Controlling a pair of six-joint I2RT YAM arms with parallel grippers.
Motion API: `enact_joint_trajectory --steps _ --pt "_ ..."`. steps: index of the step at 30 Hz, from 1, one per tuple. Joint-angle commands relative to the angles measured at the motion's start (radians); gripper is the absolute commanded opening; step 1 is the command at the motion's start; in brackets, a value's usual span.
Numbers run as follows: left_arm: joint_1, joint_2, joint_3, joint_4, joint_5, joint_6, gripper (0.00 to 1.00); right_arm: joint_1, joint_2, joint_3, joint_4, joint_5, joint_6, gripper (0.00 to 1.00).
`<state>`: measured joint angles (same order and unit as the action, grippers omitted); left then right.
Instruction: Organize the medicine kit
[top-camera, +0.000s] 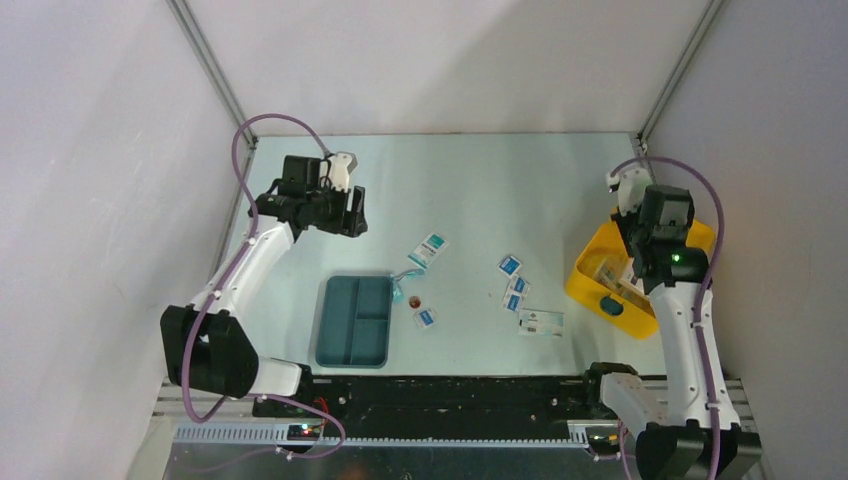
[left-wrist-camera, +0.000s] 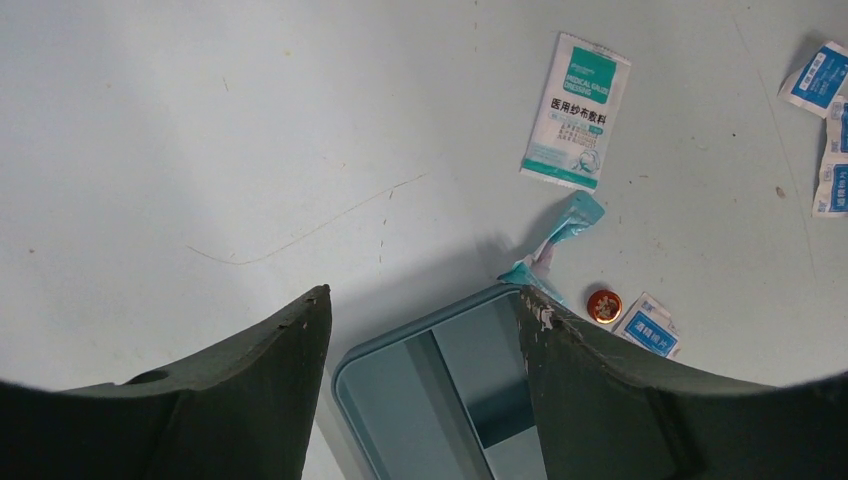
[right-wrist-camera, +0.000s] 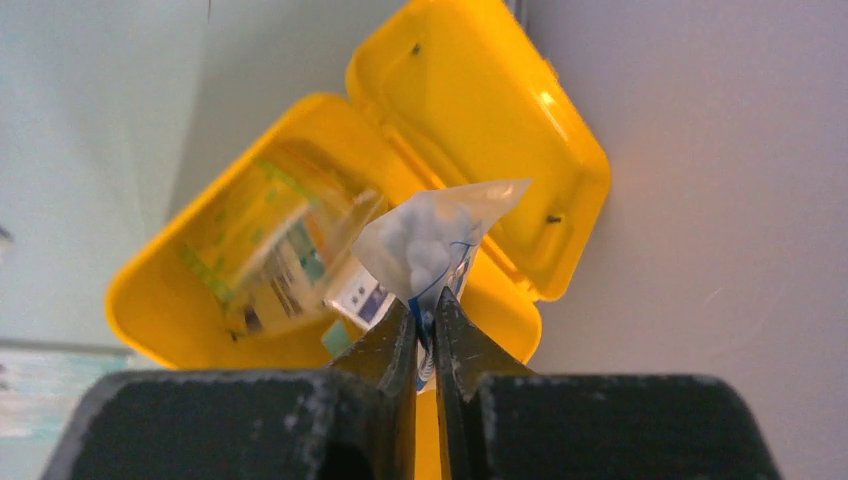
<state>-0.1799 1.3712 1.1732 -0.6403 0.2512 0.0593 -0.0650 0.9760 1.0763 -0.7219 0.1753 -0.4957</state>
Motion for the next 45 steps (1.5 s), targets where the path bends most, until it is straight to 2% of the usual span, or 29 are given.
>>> enact_joint_trajectory --steps 1,6,21,23,29,34,36,39,45 --pt "0.006 0.007 0.047 0.005 0.028 -0.013 0.73 -0.013 -0.072 -0.130 0.001 0.017 -0.202 0.09" --pt "0.006 0.011 0.054 0.005 0.032 -0.014 0.73 -0.013 -0.129 -0.242 0.038 0.034 -0.343 0.08" --pt "0.006 0.019 0.048 0.002 0.036 -0.015 0.73 -0.013 -0.041 -0.266 -0.077 -0.061 -0.404 0.13" --pt "0.006 0.019 0.050 0.002 0.037 -0.016 0.73 -0.013 -0.048 -0.268 -0.115 -0.106 -0.448 0.16" --pt "0.007 0.018 0.051 -0.001 0.039 -0.018 0.73 -0.013 -0.100 -0.283 -0.147 -0.144 -0.561 0.35" --pt "0.006 0.014 0.052 -0.002 0.041 -0.020 0.73 -0.013 -0.092 -0.281 -0.146 -0.094 -0.604 0.41" --pt "0.007 0.013 0.052 -0.004 0.039 -0.020 0.73 -0.015 -0.094 -0.264 -0.115 -0.077 -0.577 0.43" --pt "0.006 0.016 0.049 -0.004 0.041 -0.022 0.73 -0.025 -0.087 -0.211 -0.072 -0.112 -0.483 0.51" --pt "0.006 0.020 0.039 -0.005 0.037 -0.004 0.73 -0.031 0.012 -0.129 -0.044 -0.162 -0.218 0.55"
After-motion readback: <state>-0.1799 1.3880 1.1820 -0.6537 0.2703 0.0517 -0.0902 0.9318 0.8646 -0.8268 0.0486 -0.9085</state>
